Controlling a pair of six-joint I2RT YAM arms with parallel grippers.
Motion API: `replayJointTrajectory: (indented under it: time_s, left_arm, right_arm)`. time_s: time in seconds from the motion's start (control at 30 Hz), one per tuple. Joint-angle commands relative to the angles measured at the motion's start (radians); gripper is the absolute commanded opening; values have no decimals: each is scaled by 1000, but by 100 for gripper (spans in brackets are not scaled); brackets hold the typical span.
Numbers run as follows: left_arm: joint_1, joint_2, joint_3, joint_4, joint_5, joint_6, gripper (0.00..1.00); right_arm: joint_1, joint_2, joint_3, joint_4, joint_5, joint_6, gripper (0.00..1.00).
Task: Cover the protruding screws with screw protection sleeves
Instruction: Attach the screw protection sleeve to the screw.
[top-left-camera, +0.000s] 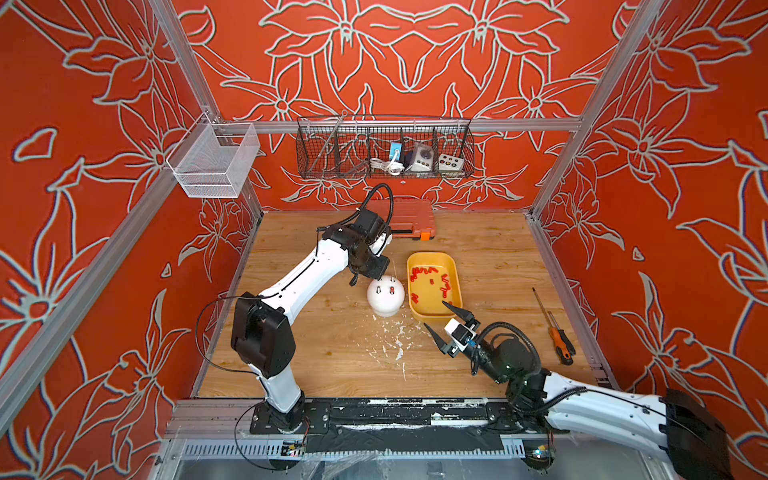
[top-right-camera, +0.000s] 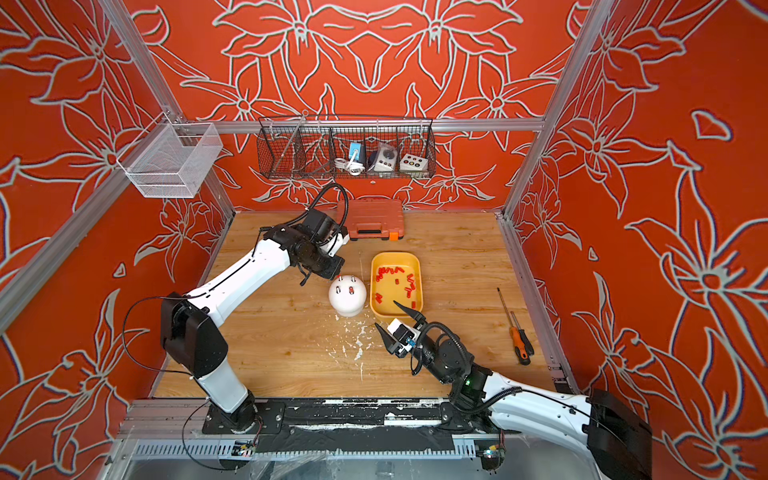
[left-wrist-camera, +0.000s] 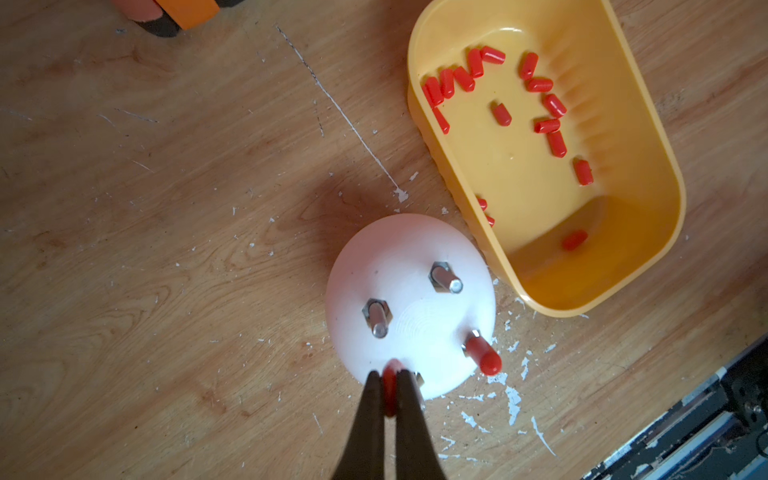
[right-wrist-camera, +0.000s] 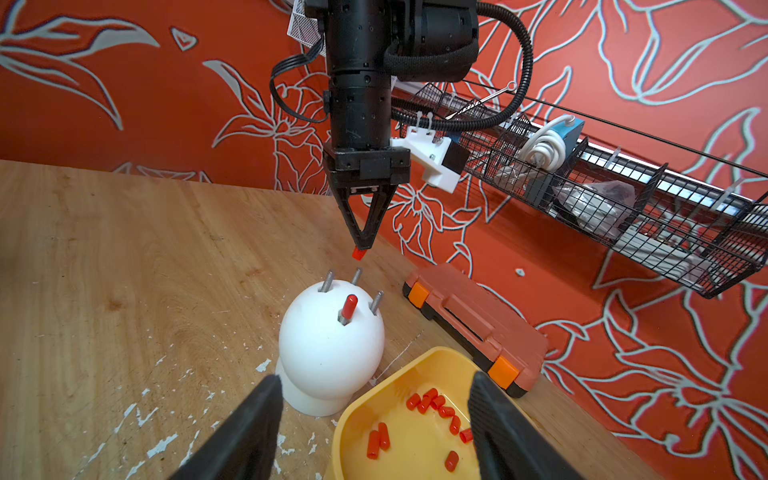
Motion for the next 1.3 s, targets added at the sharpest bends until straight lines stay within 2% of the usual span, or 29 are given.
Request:
replayJointTrajectory:
  time_s: [0.0, 0.57, 1.27]
  left_arm:
    - [-3, 11, 19, -37, -9, 31, 0]
    - [-3, 85, 12, 13, 8, 44, 0]
    - [0, -4, 43, 3, -47, 34, 0]
  right_arm:
    - [-1, -9, -7, 13, 1, -14, 72]
    - [-2, -13, -4, -10, -11, -22, 72]
    - [-2, 2, 0, -1, -16, -19, 72]
